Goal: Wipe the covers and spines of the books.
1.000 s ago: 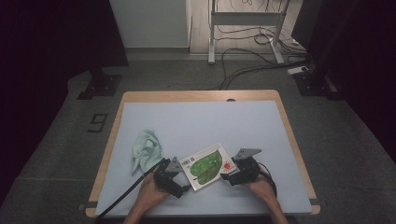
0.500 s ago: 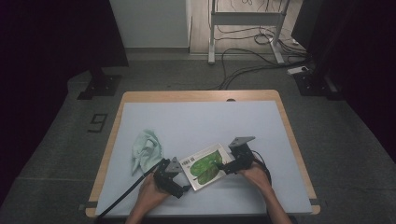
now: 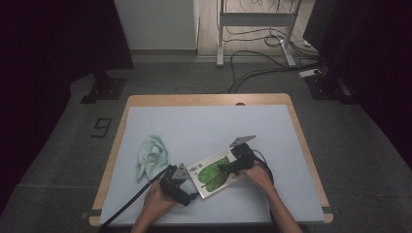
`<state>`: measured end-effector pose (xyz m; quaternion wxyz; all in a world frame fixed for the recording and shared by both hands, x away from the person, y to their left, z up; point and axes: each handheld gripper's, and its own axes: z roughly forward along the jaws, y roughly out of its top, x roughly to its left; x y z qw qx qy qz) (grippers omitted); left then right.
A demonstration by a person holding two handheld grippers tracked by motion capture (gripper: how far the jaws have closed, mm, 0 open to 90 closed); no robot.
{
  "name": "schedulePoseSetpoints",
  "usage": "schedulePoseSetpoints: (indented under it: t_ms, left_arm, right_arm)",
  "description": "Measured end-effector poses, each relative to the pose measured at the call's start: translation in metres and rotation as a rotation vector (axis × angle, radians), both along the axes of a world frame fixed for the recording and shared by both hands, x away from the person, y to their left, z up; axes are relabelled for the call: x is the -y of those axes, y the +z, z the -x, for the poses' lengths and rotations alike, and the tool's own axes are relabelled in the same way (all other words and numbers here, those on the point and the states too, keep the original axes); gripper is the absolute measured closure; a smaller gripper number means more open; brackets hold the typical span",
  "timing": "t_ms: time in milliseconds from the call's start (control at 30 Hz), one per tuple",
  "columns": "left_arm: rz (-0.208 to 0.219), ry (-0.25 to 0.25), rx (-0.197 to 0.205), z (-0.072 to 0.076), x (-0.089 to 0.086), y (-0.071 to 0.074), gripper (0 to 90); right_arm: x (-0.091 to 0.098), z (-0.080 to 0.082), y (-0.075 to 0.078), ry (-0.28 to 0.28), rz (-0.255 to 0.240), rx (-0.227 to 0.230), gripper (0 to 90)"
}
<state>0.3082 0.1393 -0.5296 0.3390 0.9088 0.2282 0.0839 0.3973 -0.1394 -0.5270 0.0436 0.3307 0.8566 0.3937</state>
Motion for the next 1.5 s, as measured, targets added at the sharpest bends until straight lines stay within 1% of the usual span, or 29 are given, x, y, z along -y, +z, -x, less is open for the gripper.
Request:
schedulePoseSetpoints:
  t_ms: [67, 267, 333, 500, 733, 767, 900, 1167, 1200, 1233, 1267, 1300, 1333, 1367, 1400, 1433, 1500]
  left_arm:
    - [0.003, 0.003, -0.001, 0.000, 0.000, 0.000, 0.0]
    - [0.003, 0.004, -0.001, 0.000, 0.000, 0.000, 0.0]
    - [0.003, 0.004, -0.001, 0.000, 0.000, 0.000, 0.0]
    - [0.000, 0.001, 0.000, 0.000, 0.000, 0.000, 0.0]
    - [0.000, 0.002, 0.001, 0.000, 0.000, 0.000, 0.0]
    - [0.000, 0.001, 0.001, 0.000, 0.000, 0.000, 0.0]
    - [0.000, 0.001, 0.002, 0.000, 0.000, 0.000, 0.0]
    - [0.000, 0.001, 0.002, 0.000, 0.000, 0.000, 0.0]
    - [0.000, 0.001, 0.002, 0.000, 0.000, 0.000, 0.0]
    - [-0.001, 0.000, 0.002, 0.000, 0.000, 0.000, 0.0]
    - [-0.001, 0.000, 0.002, 0.000, 0.000, 0.000, 0.0]
    - [-0.002, 0.000, 0.002, 0.000, 0.000, 0.000, 0.0]
    - [-0.001, 0.000, 0.002, 0.000, 0.000, 0.000, 0.0]
    - [0.001, 0.001, 0.002, 0.000, 0.000, 0.000, 0.0]
    - [0.001, 0.001, 0.002, 0.000, 0.000, 0.000, 0.0]
    - [-0.002, 0.000, 0.002, 0.000, 0.000, 0.000, 0.0]
    - [-0.001, 0.000, 0.002, 0.000, 0.000, 0.000, 0.0]
  right_arm:
    - [-0.002, 0.000, 0.001, -0.011, 0.005, -0.010, 3.5]
    - [0.002, 0.001, 0.006, -0.047, -0.053, -0.039, 4.2]
    - [0.003, 0.002, 0.008, -0.052, -0.061, -0.050, 4.9]
    - [0.008, 0.005, 0.013, -0.063, -0.094, -0.057, 5.0]
    - [0.012, 0.012, 0.021, -0.066, -0.114, -0.049, 5.8]
    - [0.013, 0.013, 0.022, -0.067, -0.114, -0.055, 6.0]
    - [0.014, 0.016, 0.021, -0.061, -0.100, -0.055, 6.1]
    - [0.020, 0.022, 0.022, -0.064, -0.129, -0.061, 6.0]
    - [0.020, 0.023, 0.021, -0.065, -0.132, -0.063, 7.7]
    - [0.021, 0.024, 0.021, -0.041, -0.146, -0.083, 12.0]
    - [0.021, 0.025, 0.019, -0.002, -0.176, -0.112, 12.9]
    - [0.019, 0.028, 0.019, 0.013, -0.181, -0.123, 12.7]
    - [0.017, 0.031, 0.019, -0.001, -0.149, -0.102, 12.8]
    - [0.014, 0.033, 0.020, -0.001, -0.111, -0.079, 12.0]
    - [0.012, 0.034, 0.021, 0.004, -0.083, -0.062, 11.7]
    - [0.012, 0.034, 0.021, 0.010, -0.062, -0.058, 12.0]
    - [0.013, 0.033, 0.022, 0.024, -0.052, -0.065, 12.8]
